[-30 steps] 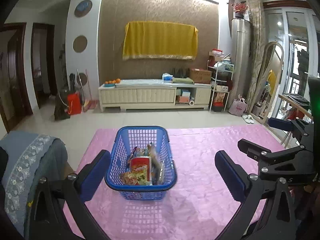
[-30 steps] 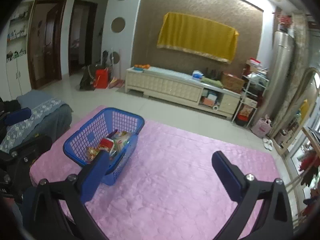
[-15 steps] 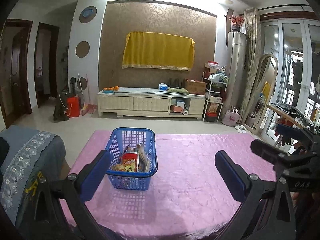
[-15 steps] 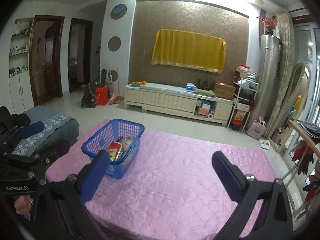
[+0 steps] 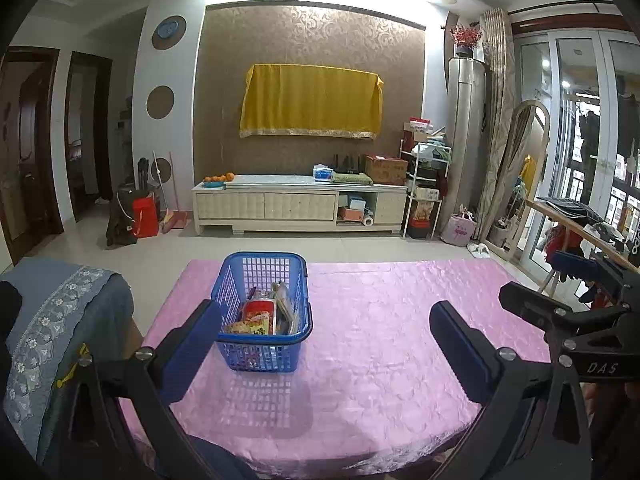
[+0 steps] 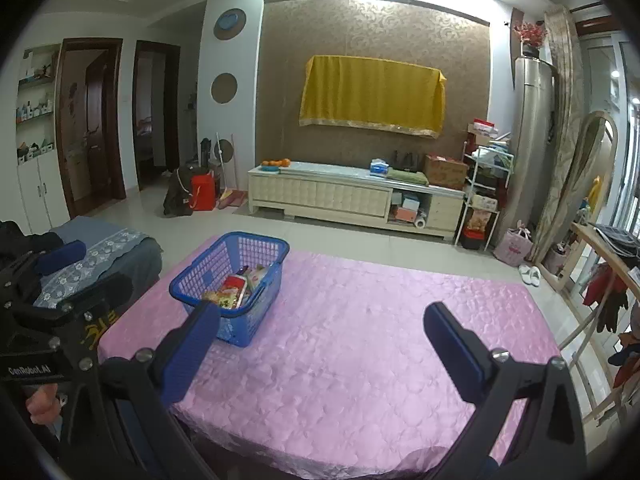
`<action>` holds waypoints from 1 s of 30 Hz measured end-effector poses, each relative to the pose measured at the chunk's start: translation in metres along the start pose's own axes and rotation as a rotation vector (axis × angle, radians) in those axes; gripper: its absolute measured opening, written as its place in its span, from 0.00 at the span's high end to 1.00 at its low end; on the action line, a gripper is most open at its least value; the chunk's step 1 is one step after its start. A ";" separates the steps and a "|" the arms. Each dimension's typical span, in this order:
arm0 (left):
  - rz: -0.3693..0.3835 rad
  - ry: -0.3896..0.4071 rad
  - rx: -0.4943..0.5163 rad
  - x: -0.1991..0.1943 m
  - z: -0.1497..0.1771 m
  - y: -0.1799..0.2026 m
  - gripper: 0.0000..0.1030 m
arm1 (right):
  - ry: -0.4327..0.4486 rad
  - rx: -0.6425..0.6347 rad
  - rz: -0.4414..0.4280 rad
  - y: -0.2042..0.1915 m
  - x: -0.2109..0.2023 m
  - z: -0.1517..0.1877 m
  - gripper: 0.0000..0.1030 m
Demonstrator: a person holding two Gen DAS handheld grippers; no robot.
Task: Organize snacks
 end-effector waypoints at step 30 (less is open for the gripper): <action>0.003 -0.004 0.001 -0.009 0.002 0.004 0.00 | -0.014 0.008 -0.009 -0.005 -0.009 0.002 0.00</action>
Point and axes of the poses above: each gripper's, at about its wrist camera, not at the fingertips, and x roughly the way its jaws point, y to its right, z to its underside, the point moved 6 cm from there along x, roughly the way its jaws point, and after that the axes turned 12 degrees about z, right-handed, at the moved point
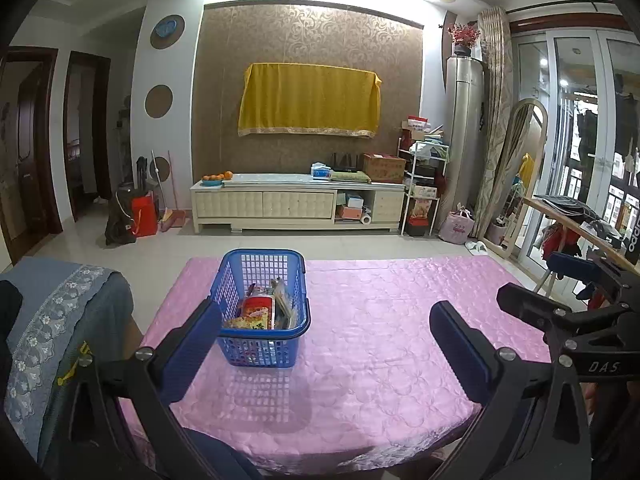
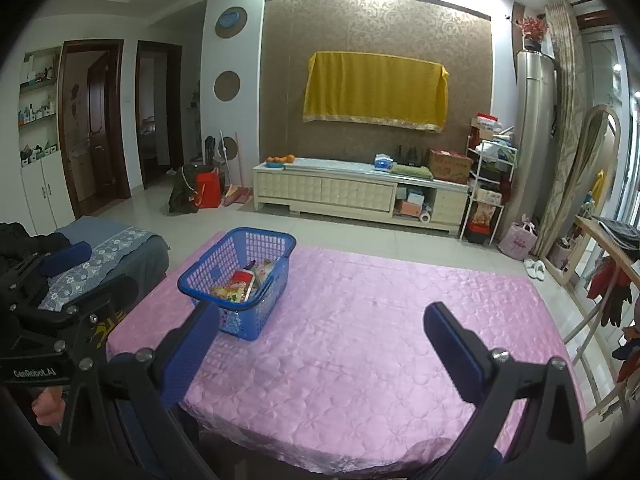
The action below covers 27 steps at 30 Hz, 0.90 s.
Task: Organize snacks
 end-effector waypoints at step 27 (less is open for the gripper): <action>0.002 -0.010 -0.009 -0.003 0.002 0.000 0.00 | -0.014 0.005 -0.007 0.000 0.000 0.006 0.00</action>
Point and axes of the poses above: each gripper's, at about its wrist camera, not at the fingertips, and x roughly the way its jaws point, y to its right, z to its underside, the point moved 6 cm from there along x, roughly the way its jaws point, and after that the axes turned 12 degrees about z, right-handed, at the moved point
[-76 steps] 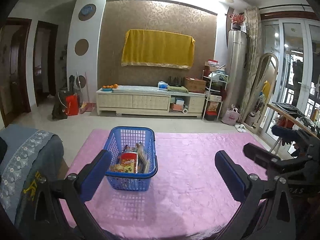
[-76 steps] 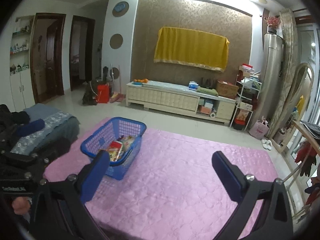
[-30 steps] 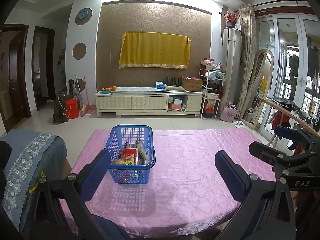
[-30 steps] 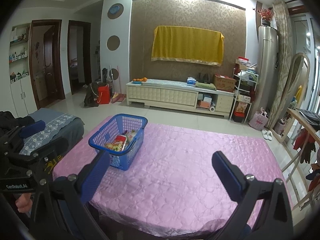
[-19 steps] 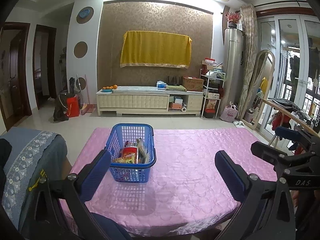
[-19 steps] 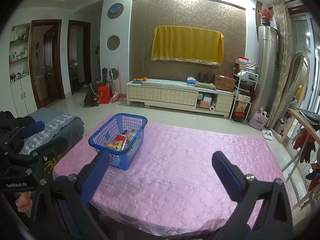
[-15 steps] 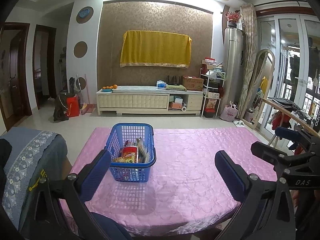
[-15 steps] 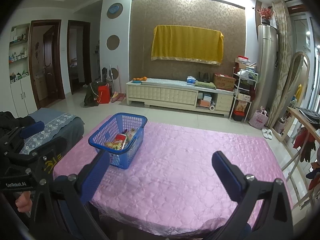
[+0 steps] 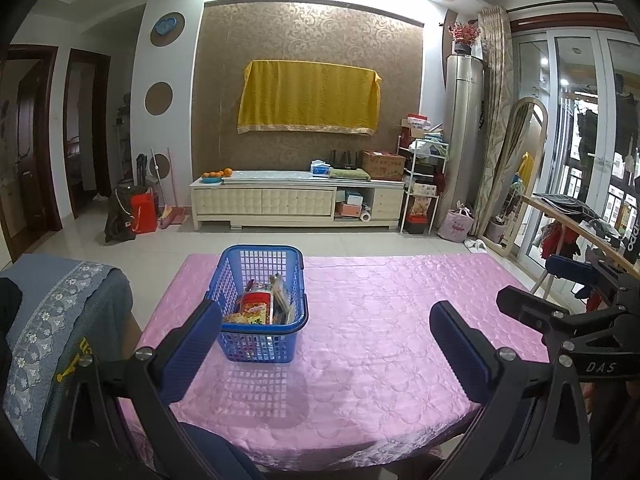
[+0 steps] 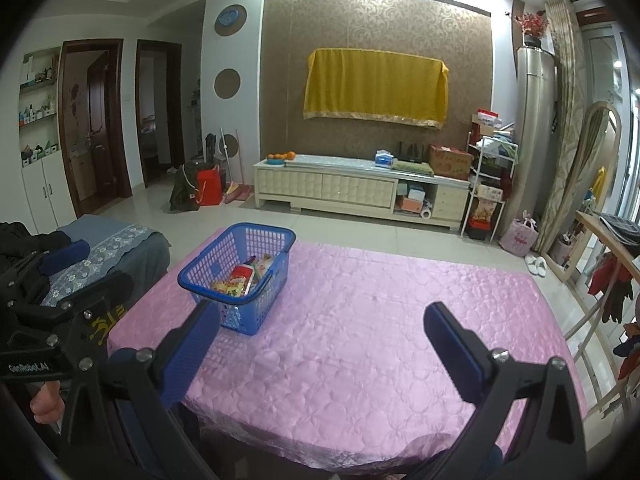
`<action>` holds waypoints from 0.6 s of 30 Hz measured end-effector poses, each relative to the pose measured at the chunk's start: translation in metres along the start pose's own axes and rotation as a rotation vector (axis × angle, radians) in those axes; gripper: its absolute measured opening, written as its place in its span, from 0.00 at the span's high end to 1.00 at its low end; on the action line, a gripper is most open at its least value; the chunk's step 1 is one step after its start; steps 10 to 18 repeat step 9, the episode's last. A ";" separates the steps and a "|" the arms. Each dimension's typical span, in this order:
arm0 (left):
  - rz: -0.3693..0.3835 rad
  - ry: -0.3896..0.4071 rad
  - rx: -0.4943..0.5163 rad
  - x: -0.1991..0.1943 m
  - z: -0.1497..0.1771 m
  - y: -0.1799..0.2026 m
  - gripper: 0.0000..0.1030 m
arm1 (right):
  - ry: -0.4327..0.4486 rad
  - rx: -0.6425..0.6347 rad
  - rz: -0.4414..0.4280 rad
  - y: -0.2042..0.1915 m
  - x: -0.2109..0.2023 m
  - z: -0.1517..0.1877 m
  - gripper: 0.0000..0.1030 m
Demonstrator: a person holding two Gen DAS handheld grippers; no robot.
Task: Organize snacks
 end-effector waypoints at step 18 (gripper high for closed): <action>-0.007 -0.001 0.011 -0.003 0.002 0.003 0.00 | -0.001 0.002 -0.002 0.000 0.000 0.001 0.00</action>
Point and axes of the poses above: each gripper's, at about its wrist camera, not at the fingertips, and x roughly the way its jaws point, y to its right, z to its underside, the point moved 6 cm from there along x, roughly the way its jaws point, and after that the axes turned 12 degrees about z, right-handed, at the moved point
